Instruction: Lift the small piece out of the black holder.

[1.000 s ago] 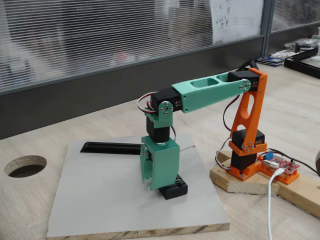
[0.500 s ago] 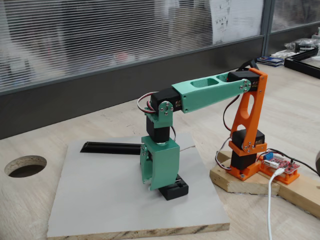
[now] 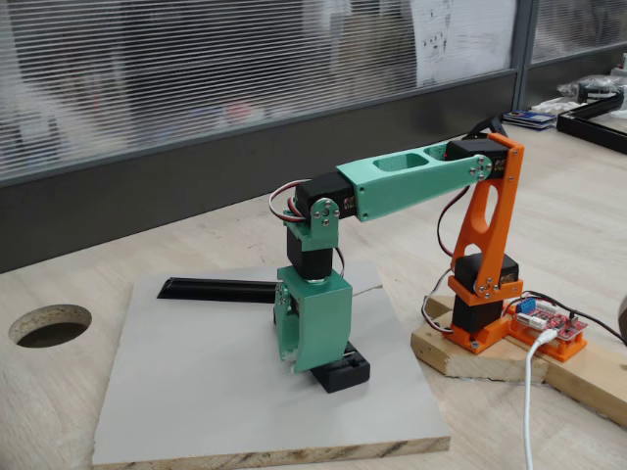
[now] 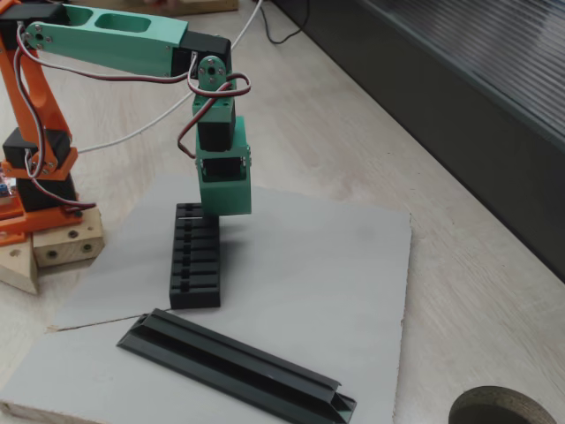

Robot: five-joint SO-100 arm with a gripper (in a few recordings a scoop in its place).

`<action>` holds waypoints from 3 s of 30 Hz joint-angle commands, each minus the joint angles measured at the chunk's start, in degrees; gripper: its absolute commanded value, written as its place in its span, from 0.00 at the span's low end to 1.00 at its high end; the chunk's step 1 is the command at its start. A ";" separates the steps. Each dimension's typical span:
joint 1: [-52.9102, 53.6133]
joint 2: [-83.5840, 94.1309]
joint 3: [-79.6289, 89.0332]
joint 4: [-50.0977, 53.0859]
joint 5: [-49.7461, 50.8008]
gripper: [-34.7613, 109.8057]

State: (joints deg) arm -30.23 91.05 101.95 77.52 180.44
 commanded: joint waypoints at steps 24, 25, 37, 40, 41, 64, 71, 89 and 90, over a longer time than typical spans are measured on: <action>-0.88 1.32 -0.18 1.05 0.62 0.26; -0.88 1.41 -0.18 1.05 0.62 0.26; 4.13 5.54 -0.26 1.05 0.62 0.26; 4.66 5.62 -0.26 1.05 0.62 0.26; 4.66 5.62 -0.26 1.05 0.62 0.26; 6.42 18.37 -0.26 0.70 0.70 0.26; 15.73 29.44 -0.35 0.18 0.62 0.26; 25.58 44.91 -0.18 0.09 0.62 0.26; 25.58 44.91 -0.18 0.18 0.62 0.26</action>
State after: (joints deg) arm -4.13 133.77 101.95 77.52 180.53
